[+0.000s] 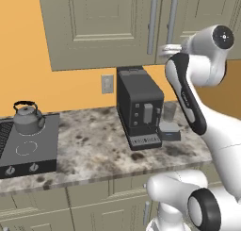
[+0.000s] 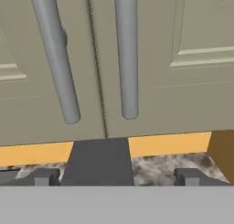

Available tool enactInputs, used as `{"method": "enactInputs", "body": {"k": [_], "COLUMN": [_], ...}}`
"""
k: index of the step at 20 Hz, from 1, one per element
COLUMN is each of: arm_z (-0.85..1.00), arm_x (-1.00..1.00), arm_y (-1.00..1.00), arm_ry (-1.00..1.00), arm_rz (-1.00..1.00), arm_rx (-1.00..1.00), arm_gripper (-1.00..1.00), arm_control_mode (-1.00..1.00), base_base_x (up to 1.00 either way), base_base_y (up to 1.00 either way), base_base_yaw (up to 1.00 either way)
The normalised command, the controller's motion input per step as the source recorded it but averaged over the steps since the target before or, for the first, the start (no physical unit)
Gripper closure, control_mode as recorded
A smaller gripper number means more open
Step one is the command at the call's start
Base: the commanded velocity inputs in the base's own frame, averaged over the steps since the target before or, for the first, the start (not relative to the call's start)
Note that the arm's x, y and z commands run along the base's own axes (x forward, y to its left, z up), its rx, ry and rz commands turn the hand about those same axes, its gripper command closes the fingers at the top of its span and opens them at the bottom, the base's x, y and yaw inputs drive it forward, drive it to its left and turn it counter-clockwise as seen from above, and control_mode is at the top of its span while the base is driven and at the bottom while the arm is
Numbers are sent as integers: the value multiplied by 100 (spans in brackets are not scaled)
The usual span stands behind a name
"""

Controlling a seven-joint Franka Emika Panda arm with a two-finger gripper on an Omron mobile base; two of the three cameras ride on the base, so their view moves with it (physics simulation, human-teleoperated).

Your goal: Pick the pan from the cabinet and place it on the stove. Then turn on the stove burner for the pan.

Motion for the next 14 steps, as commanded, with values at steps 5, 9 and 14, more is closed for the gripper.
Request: {"method": "enactInputs", "body": {"k": [5, 9, 14], "arm_z": [42, 36, 21], "arm_x": [34, 31, 43], "arm_y": [-11, -22, -6], "arm_ry": [-12, -1, 2], "arm_rz": [1, 0, -2], "arm_rx": [0, 0, 0], "arm_gripper": [-100, -100, -100], "arm_control_mode": [-100, -100, -100], "base_base_x": [0, 0, 0], "base_base_y": [0, 0, 0], "base_base_yaw": [0, 0, 0]}}
